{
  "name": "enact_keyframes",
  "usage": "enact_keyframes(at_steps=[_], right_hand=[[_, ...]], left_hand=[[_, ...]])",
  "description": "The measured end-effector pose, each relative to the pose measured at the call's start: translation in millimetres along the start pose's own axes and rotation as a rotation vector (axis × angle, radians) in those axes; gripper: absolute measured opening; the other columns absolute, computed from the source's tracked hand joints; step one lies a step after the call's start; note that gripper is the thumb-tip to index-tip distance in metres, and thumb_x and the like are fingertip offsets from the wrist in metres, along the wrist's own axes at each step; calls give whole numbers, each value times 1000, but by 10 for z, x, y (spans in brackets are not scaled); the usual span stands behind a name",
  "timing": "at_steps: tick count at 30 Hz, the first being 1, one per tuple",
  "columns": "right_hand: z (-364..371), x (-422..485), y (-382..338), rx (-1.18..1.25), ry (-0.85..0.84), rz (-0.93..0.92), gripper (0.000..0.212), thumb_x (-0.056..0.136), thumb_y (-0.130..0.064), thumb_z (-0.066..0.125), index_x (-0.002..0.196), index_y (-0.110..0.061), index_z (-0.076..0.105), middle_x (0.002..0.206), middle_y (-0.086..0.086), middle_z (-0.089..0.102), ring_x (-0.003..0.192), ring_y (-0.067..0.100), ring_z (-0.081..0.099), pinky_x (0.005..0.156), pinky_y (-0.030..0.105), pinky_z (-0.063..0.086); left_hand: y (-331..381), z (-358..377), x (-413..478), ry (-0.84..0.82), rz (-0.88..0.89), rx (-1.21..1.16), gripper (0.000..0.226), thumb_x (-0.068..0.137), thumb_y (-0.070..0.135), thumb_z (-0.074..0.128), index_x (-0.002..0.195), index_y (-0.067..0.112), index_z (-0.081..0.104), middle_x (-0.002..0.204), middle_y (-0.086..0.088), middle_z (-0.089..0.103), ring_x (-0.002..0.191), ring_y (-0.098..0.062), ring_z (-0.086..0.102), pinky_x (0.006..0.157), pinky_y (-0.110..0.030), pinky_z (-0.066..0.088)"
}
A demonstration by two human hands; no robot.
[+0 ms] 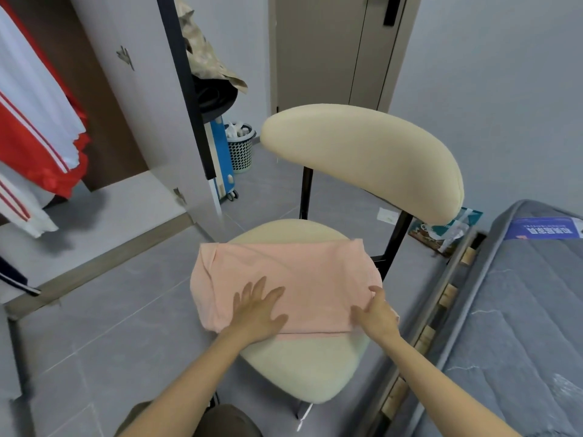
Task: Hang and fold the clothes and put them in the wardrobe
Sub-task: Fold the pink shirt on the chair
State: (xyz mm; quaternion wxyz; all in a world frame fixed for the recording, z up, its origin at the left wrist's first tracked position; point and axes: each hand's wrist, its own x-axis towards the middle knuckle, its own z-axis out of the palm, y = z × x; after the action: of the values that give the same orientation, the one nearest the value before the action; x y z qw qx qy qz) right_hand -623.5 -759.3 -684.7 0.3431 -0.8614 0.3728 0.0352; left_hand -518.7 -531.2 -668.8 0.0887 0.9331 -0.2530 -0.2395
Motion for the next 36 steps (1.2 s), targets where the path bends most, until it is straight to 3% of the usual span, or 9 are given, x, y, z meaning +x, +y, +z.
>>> enact_keyframes(at_steps=[3,5,10,16,21,24,28,32,36], right_hand=[[55,-2,-20,146,68,-89,46,92,-7,46,135,-14,33,83,0,57,77,19,56,66,30,37],[53,7,16,179,153,-188,41,92,-1,40,130,-17,36,78,-4,50,72,19,52,62,30,38],[154,-4,195,-17,58,-148,40,99,-7,32,131,-22,50,118,12,49,103,30,50,87,43,48],[244,-91,46,-360,232,-232,39,95,-21,47,133,-31,51,151,9,23,129,34,25,106,50,26],[501,-233,-150,-488,-172,-583,50,98,-31,40,144,-50,30,156,-11,22,139,22,20,112,45,13],[648,-281,-291,-445,-329,-516,51,97,-30,44,142,-50,32,156,-11,17,143,31,9,114,59,10],[580,-209,-399,-493,-308,-512,48,90,-20,43,133,-41,43,137,-1,35,129,32,31,107,47,29],[393,-153,-374,-563,-407,-334,42,84,-40,52,125,-38,42,129,1,32,117,36,33,104,48,31],[339,-176,-467,-579,-404,-222,37,83,-54,47,116,-37,47,124,0,38,119,36,35,103,53,29]], left_hand=[[73,86,77,-75,-54,-51,58,100,50,30,150,47,2,159,-1,-24,143,-41,-21,116,-56,-2],[25,136,104,-112,-114,-48,55,101,52,24,151,47,0,158,-3,-27,142,-43,-22,116,-58,-3],[-49,283,147,-76,-181,26,55,100,57,20,151,46,2,158,-6,-27,143,-45,-18,115,-59,1],[-323,236,118,335,-160,104,42,100,37,34,142,36,43,149,-2,31,129,-26,31,99,-40,29],[-569,219,46,301,-361,-275,50,99,41,43,147,36,31,156,-19,10,142,-37,13,115,-43,21],[-633,226,-11,357,-323,-376,51,97,31,52,146,24,40,141,-17,33,127,-33,38,106,-31,33],[-663,193,-79,337,-279,-443,45,93,24,60,137,20,52,129,-14,43,114,-30,51,99,-26,38],[-611,228,-175,306,-196,-492,35,93,26,58,128,23,59,105,-2,49,92,-18,54,84,-24,41],[-469,238,-169,442,-269,-487,32,92,27,56,124,25,58,112,-6,49,110,-25,48,98,-39,41]])
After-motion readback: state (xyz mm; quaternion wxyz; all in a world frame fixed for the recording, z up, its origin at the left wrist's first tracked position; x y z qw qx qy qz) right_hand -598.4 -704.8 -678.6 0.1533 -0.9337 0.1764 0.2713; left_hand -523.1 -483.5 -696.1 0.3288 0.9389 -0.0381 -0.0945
